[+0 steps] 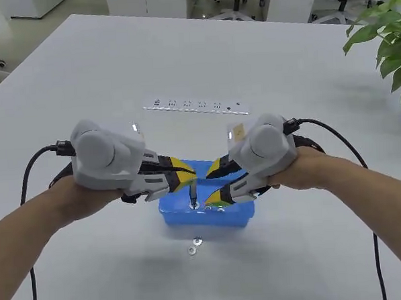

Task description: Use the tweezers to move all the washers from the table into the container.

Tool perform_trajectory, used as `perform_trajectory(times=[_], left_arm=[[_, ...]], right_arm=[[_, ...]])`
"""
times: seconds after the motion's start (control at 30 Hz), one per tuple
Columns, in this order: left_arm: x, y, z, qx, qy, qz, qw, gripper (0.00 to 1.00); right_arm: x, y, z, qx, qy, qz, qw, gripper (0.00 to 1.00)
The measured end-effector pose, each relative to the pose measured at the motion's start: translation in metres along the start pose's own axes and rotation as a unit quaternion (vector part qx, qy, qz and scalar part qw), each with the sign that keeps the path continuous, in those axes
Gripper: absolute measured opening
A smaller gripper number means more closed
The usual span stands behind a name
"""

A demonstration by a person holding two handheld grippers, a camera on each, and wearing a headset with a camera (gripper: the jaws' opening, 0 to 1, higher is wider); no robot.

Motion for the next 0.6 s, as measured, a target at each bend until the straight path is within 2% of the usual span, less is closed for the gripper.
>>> perform_trajectory(times=[0.27,0.6], left_arm=[[-0.002,0.006,-0.005,-0.003,0.002,0.001,1.0000,0.05],[-0.003,0.015,-0.011,-0.007,0.001,0.001,1.0000,0.05]], right_arm=[[0.003,-0.011,-0.017,-0.003,-0.019,0.033,0.9993,0.40],[0.014,-0.021,-0.033,-0.025,-0.052,0.084,0.9948,0.49]])
Point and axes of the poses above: the centre of the closed fingertips' face, and the gripper's own axes: z roughly forward along the fingers, x roughly to its left, y roughly out of its top, the point moved 7 cm from there along -z, roughly backward along the fingers, and after that the axes turned 7 degrees about x, right-handed, at the moved point
